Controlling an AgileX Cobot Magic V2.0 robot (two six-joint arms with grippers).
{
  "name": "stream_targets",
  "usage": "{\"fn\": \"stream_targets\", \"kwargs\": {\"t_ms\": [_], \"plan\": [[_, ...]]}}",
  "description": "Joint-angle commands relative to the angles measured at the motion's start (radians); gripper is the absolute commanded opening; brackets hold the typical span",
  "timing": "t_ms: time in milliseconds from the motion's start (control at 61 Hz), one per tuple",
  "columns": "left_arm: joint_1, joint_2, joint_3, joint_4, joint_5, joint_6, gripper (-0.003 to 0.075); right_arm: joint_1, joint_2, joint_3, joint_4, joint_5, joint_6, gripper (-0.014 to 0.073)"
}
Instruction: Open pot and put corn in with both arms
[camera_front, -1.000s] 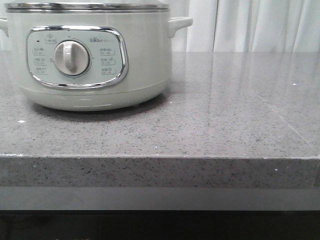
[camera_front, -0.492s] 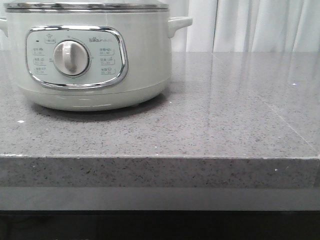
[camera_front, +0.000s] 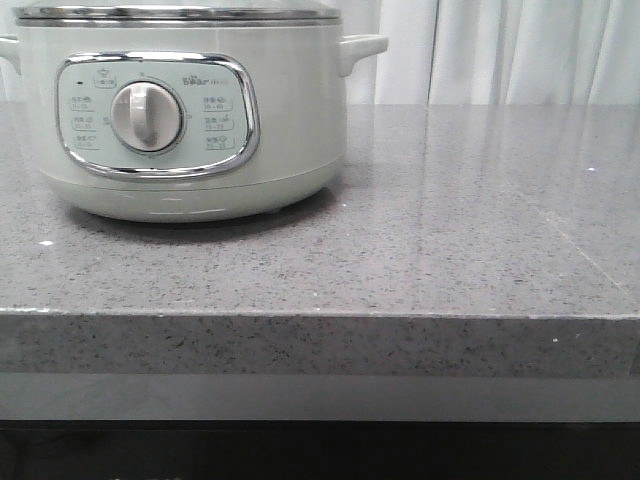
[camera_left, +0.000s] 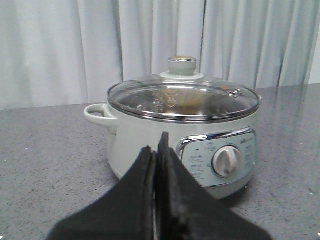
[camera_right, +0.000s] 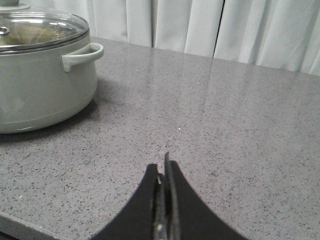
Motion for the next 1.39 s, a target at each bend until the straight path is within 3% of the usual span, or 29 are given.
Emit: {"fn": "stream_targets", "kwargs": {"t_ms": [0,197,393,1377], "plan": [[0.052,-0.019,0.002,0.008,-0.073,-0.023,-0.0018,-0.005,0.007,-0.025,0.007,-0.076,-0.004,-0.0086],[0.218,-0.109,0.140,0.008,-0.077,-0.023,-0.0018,-0.005,0.007,-0.025,0.007,-0.075,-0.004,-0.0086],[0.294,-0.104,0.232,-0.013,-0.087,-0.023,-0.0018,-0.005,0.007,-0.025,0.007,-0.071,-0.004,-0.0086],[0.306,-0.107,0.278,-0.044,-0.085,-0.023,-0.0018,-0.005,0.007,-0.025,0.007,-0.070,-0.004,-0.0086]]}}
